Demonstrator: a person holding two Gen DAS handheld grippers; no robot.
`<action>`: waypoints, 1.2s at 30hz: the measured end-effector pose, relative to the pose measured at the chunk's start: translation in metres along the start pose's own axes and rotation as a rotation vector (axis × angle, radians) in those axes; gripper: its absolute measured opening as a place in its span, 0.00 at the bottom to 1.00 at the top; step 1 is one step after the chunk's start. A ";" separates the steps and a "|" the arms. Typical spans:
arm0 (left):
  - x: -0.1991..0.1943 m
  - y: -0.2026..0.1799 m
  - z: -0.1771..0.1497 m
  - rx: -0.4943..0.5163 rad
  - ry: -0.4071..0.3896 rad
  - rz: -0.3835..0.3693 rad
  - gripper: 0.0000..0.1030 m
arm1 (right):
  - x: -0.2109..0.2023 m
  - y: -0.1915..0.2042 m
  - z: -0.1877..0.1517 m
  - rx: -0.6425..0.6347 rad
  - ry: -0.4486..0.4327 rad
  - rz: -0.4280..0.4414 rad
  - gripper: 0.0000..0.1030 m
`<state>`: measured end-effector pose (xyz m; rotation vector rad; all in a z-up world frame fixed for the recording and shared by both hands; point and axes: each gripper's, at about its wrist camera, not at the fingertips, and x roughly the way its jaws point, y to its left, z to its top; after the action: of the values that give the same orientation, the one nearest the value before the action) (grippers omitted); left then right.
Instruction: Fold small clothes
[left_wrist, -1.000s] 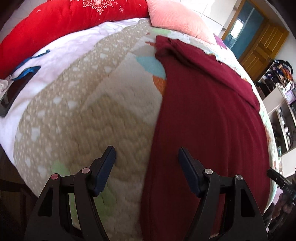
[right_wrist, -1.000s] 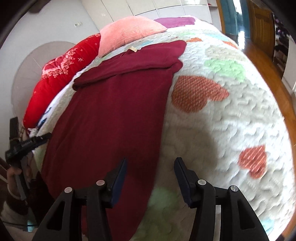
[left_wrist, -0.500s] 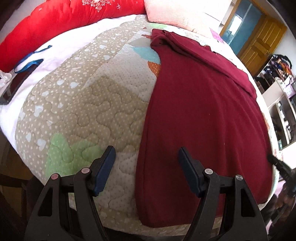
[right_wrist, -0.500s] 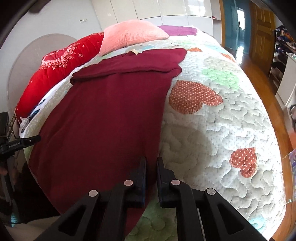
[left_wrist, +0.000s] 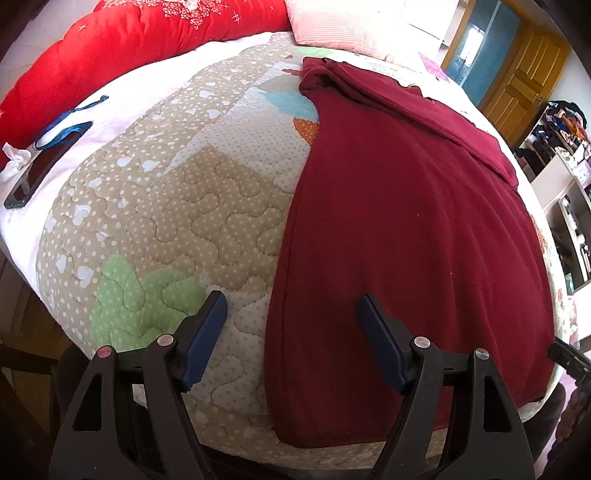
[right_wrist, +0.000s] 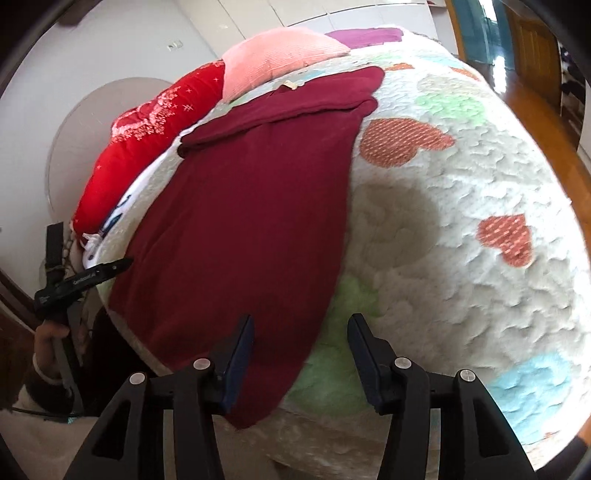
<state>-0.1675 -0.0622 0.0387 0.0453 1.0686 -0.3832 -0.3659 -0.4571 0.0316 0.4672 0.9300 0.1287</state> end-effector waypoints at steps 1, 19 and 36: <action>0.000 0.000 0.000 0.000 0.001 0.001 0.73 | 0.002 0.003 -0.001 -0.006 -0.003 0.006 0.40; -0.010 0.005 -0.022 -0.020 0.098 -0.093 0.78 | -0.007 -0.022 -0.004 0.059 0.013 0.181 0.41; -0.023 -0.009 0.003 0.012 0.116 -0.229 0.10 | 0.017 -0.004 0.009 0.067 0.026 0.535 0.11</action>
<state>-0.1773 -0.0649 0.0610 -0.0449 1.1897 -0.5997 -0.3487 -0.4589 0.0218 0.7712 0.8179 0.5910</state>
